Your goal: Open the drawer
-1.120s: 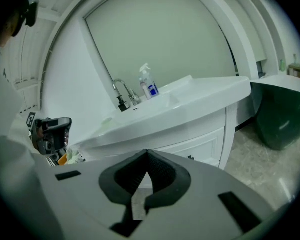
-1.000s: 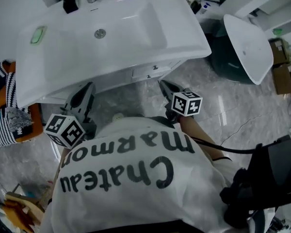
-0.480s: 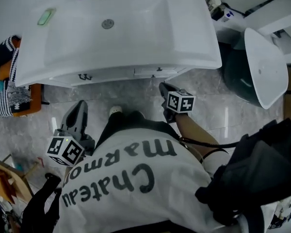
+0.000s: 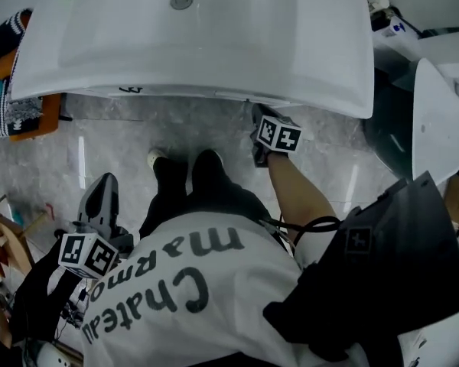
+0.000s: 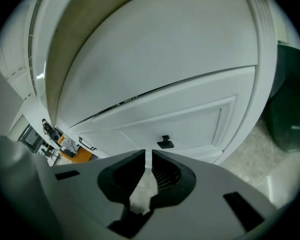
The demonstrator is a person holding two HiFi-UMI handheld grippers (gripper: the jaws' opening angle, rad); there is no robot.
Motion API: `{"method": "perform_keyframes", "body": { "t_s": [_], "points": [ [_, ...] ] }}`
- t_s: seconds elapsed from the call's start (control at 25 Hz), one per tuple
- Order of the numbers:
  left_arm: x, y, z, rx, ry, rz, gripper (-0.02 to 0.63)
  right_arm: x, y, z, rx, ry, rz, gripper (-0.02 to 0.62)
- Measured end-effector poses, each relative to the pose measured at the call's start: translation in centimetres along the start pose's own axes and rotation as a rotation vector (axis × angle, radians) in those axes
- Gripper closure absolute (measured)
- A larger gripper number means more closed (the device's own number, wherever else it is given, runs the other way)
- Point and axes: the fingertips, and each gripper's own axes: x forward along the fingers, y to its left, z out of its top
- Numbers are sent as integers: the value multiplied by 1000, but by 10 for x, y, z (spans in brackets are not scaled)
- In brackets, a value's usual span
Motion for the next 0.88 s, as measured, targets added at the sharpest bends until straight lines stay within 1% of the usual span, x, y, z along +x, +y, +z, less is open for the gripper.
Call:
{"method": "perform_keyframes", "body": {
  "t_s": [0.04, 0.08, 0.12, 0.28, 0.36, 0.48, 0.6, 0.72, 0.8, 0.88],
  "points": [
    [-3, 2, -1, 0, 6, 15, 597, 5, -4, 2, 2, 2, -11, 546],
    [-6, 5, -2, 1, 10, 29, 597, 9, -9, 2, 9, 8, -22, 464],
    [-8, 7, -2, 4, 13, 43, 597, 14, -13, 3, 17, 16, -37, 409],
    [-15, 21, -2, -4, 17, 86, 597, 29, -29, 1, -4, 58, -125, 408],
    [-13, 26, -5, -18, 25, 94, 597, 34, -32, 1, -28, 73, -151, 408],
    [-5, 27, -5, -5, 28, 86, 597, 44, -33, 3, -61, 91, -164, 408],
    [-1, 27, -3, 29, 36, 82, 597, 52, -35, 2, -46, 103, -178, 409],
    [-3, 32, -7, 2, 40, 90, 597, 56, -37, -1, -25, 115, -190, 432],
    [-5, 35, -10, -19, 45, 94, 597, 56, -37, 2, -18, 92, -188, 436],
    [-7, 34, -13, -16, 55, 89, 597, 56, -35, 4, -11, 72, -181, 436]
  ]
}}
